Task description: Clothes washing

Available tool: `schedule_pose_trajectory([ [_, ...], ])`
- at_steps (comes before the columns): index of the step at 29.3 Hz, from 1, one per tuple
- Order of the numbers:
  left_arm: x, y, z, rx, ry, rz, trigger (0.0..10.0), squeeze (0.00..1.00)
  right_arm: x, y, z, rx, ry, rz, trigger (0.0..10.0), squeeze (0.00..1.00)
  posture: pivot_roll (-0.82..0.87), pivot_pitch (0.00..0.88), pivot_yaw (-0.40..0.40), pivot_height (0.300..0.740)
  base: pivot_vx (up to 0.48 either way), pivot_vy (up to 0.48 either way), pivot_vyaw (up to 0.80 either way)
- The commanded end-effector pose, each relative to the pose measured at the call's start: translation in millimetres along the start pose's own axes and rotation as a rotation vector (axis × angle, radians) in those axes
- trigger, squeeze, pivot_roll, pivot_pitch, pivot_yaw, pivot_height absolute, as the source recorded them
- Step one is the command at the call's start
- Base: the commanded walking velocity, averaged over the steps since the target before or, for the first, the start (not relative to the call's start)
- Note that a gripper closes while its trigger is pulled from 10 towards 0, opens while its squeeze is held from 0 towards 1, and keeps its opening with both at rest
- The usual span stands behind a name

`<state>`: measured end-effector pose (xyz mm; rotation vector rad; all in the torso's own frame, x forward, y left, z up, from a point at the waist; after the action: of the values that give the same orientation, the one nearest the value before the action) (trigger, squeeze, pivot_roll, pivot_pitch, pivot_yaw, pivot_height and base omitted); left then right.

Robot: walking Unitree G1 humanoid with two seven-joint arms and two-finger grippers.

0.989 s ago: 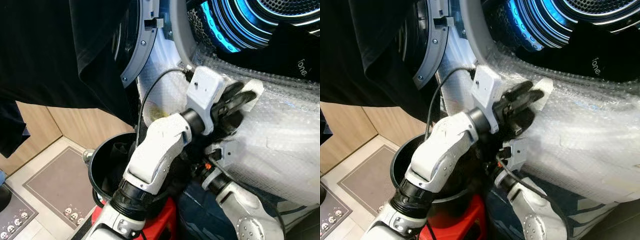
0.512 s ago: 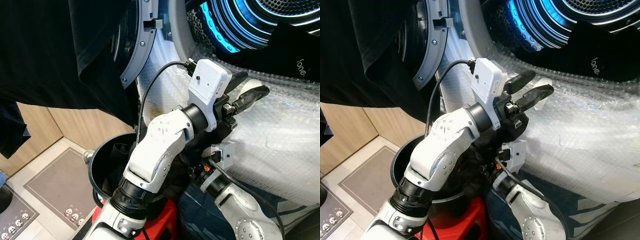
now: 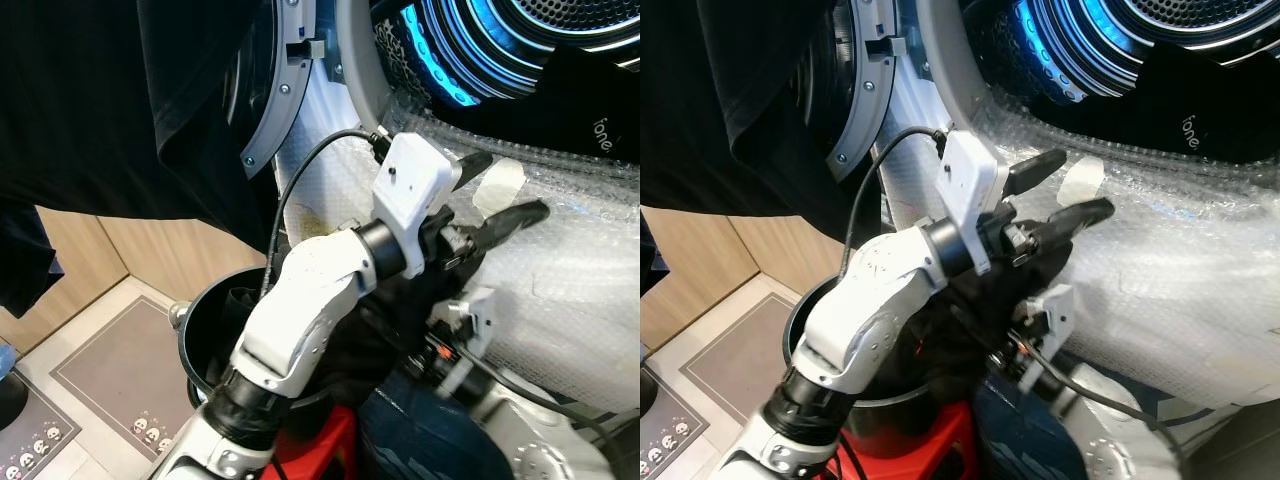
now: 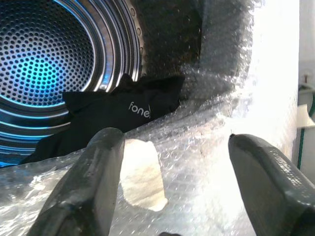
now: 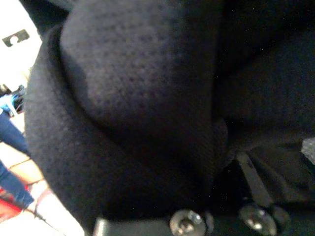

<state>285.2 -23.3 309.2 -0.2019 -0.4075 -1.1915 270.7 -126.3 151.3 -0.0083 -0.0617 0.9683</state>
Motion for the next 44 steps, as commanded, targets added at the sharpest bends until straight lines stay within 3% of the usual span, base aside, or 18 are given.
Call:
schedule_pose_trajectory([
  [1,-1.8,-6.2,5,0.045,0.000,-0.027,10.0,1.00,-1.1,2.4,5,-0.017,-0.015,0.044,0.0,0.00,-0.02,0.065,0.045,0.740,0.000,0.000,0.00],
  [5,-17.7,-2.3,10,0.105,0.044,-0.042,10.0,1.00,-14.2,-4.2,3,-0.044,0.026,0.109,0.0,0.00,-0.01,0.067,0.039,0.740,0.000,0.000,0.00],
  [14,-46.3,1.5,17,0.144,0.137,-0.064,10.0,1.00,-35.0,-28.9,10,-0.080,0.059,0.106,0.0,0.00,0.00,0.065,0.035,0.740,0.000,0.000,0.00],
  [18,-50.7,3.5,16,0.154,0.151,-0.055,10.0,1.00,-38.3,-34.0,12,-0.086,0.062,0.098,0.0,0.00,0.01,0.065,0.035,0.740,0.000,0.000,0.00],
  [19,-59.0,6.2,15,0.151,0.179,-0.042,10.0,0.55,-43.1,-44.0,17,-0.107,0.065,0.074,0.1,0.00,0.01,0.066,0.040,0.740,0.000,0.000,0.00],
  [20,-66.3,7.8,14,0.153,0.206,-0.031,10.0,0.34,-48.0,-52.4,21,-0.124,0.069,0.057,0.9,0.00,0.01,0.067,0.039,0.740,0.000,0.000,0.00],
  [21,-68.3,7.8,14,0.154,0.214,-0.030,10.0,0.34,-49.5,-54.5,21,-0.130,0.072,0.055,0.9,0.00,0.01,0.067,0.039,0.740,0.000,0.000,0.00],
  [22,-70.3,7.5,14,0.154,0.216,-0.030,10.0,0.00,-51.0,-56.6,23,-0.133,0.073,0.053,4.0,0.00,0.01,0.066,0.039,0.740,0.000,0.000,0.00],
  [23,-71.7,7.3,15,0.155,0.218,-0.030,10.0,0.00,-52.2,-57.8,24,-0.134,0.073,0.053,4.6,0.00,0.01,0.066,0.039,0.740,0.000,0.000,0.00],
  [24,-73.5,7.0,15,0.153,0.223,-0.028,10.0,0.00,-53.7,-58.4,25,-0.134,0.073,0.059,6.0,0.00,0.01,0.067,0.039,0.740,0.000,0.000,0.00],
  [25,-75.5,6.2,15,0.150,0.228,-0.029,10.0,0.00,-55.3,-59.4,27,-0.137,0.073,0.063,6.6,0.00,0.01,0.067,0.039,0.740,0.000,0.000,0.00],
  [26,-77.4,5.3,14,0.145,0.237,-0.029,10.0,0.00,-56.5,-60.8,29,-0.142,0.073,0.063,10.0,0.00,0.01,0.066,0.040,0.740,0.000,0.000,0.00],
  [31,-94.1,-1.9,6,0.094,0.302,-0.050,10.0,0.00,-65.1,-62.9,43,-0.168,0.068,0.111,10.0,0.00,0.01,0.065,0.039,0.740,0.000,0.000,0.00],
  [40,-123.2,-7.4,-17,0.025,0.430,-0.061,10.0,0.00,-70.0,-48.9,81,-0.247,0.024,0.268,10.0,0.00,0.00,0.057,0.047,0.740,0.000,0.000,0.00],
  [44,-138.4,-17.1,-30,-0.067,0.506,-0.095,10.0,0.00,-69.8,-40.9,103,-0.298,0.000,0.349,10.0,0.00,-0.01,0.049,0.048,0.740,0.000,0.000,0.00],
])
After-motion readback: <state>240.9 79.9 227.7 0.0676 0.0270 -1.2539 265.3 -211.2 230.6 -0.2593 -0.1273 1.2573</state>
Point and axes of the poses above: a point about 5 cm out from each wrist's last joint towards the gripper, its own x axis pointing out of the wrist towards the gripper, its own z axis along the axis of the wrist's last joint, y = z × x, the point moved 2 cm from there along x, pointing out of the wrist towards the gripper, and after that the axes turned 15 degrees about -x, right-handed, at the moved point
